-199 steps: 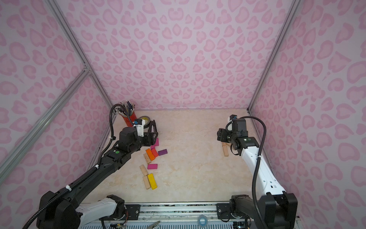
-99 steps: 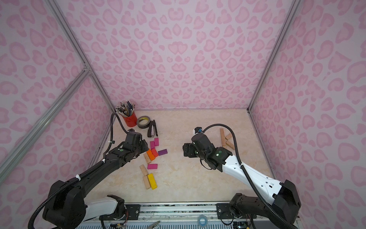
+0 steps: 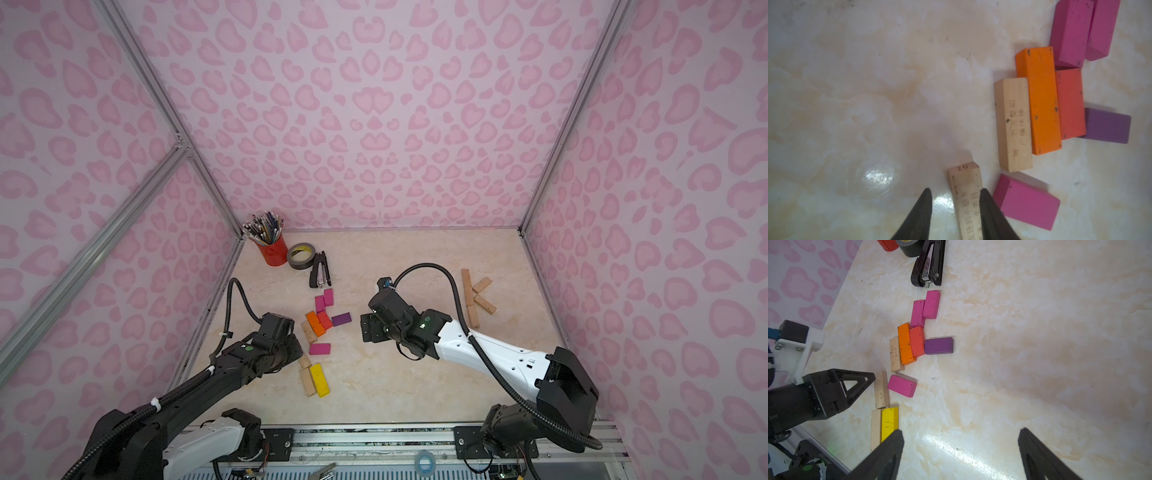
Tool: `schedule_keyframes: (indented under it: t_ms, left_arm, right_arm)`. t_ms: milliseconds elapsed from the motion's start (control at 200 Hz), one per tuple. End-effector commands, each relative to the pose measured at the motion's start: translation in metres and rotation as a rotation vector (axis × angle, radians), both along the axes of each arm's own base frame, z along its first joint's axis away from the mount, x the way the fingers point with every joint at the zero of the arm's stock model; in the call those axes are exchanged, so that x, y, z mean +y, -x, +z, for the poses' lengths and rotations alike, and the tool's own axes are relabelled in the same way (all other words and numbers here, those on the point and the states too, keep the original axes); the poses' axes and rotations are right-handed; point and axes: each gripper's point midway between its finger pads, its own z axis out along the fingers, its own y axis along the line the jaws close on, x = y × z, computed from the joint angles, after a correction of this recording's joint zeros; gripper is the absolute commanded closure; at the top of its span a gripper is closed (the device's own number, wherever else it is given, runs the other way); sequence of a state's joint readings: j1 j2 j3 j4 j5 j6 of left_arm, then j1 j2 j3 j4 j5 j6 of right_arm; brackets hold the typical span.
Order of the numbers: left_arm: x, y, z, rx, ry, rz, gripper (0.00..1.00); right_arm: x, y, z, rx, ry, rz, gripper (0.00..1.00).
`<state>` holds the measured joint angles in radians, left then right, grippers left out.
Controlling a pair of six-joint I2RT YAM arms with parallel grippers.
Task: Assemble the letter k with building blocks
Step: Pick up the building block from the center of the board.
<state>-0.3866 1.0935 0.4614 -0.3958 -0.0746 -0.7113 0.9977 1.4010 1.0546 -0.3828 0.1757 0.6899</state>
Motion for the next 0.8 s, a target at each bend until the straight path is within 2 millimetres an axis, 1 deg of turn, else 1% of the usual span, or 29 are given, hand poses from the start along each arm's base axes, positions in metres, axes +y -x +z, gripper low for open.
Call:
schedule_keyframes:
  t_ms: [0,170,245,350,525,606,696,756,796]
  left_arm:
    - [-0.009,-0.002,-0.003,0.008,0.04,-0.008,0.58]
    - [-0.016,-0.003,-0.008,0.022,0.024,-0.039,0.55]
    - [-0.017,-0.002,-0.011,0.037,0.014,-0.048,0.55]
    - [-0.016,0.0,-0.015,0.053,-0.019,-0.065,0.59]
    - [-0.014,0.001,-0.017,0.069,-0.061,-0.077,0.72]
    - [-0.015,-0.002,-0.013,0.062,-0.071,-0.083,0.77]
    - [-0.015,-0.006,-0.008,0.05,-0.083,-0.09,0.79]
    - [-0.014,-0.011,0.0,0.032,-0.096,-0.093,0.8]
    - [-0.016,-0.017,0.009,0.008,-0.095,-0.099,0.81]
  right_arm:
    - [-0.001,-0.002,-0.002,-0.015,0.011,-0.006,0.12]
    - [-0.003,-0.001,-0.006,-0.008,0.027,-0.007,0.12]
    - [-0.005,-0.002,-0.006,-0.012,0.03,-0.012,0.12]
    - [-0.005,-0.003,-0.006,-0.016,0.035,-0.013,0.11]
    - [-0.006,-0.002,-0.004,-0.021,0.041,-0.014,0.11]
    - [-0.007,-0.003,-0.002,-0.026,0.039,-0.02,0.11]
    - [-0.009,-0.005,0.002,-0.04,0.037,-0.03,0.11]
    - [-0.012,-0.007,0.007,-0.057,0.035,-0.045,0.11]
    - [-0.015,-0.009,0.01,-0.069,0.034,-0.064,0.11]
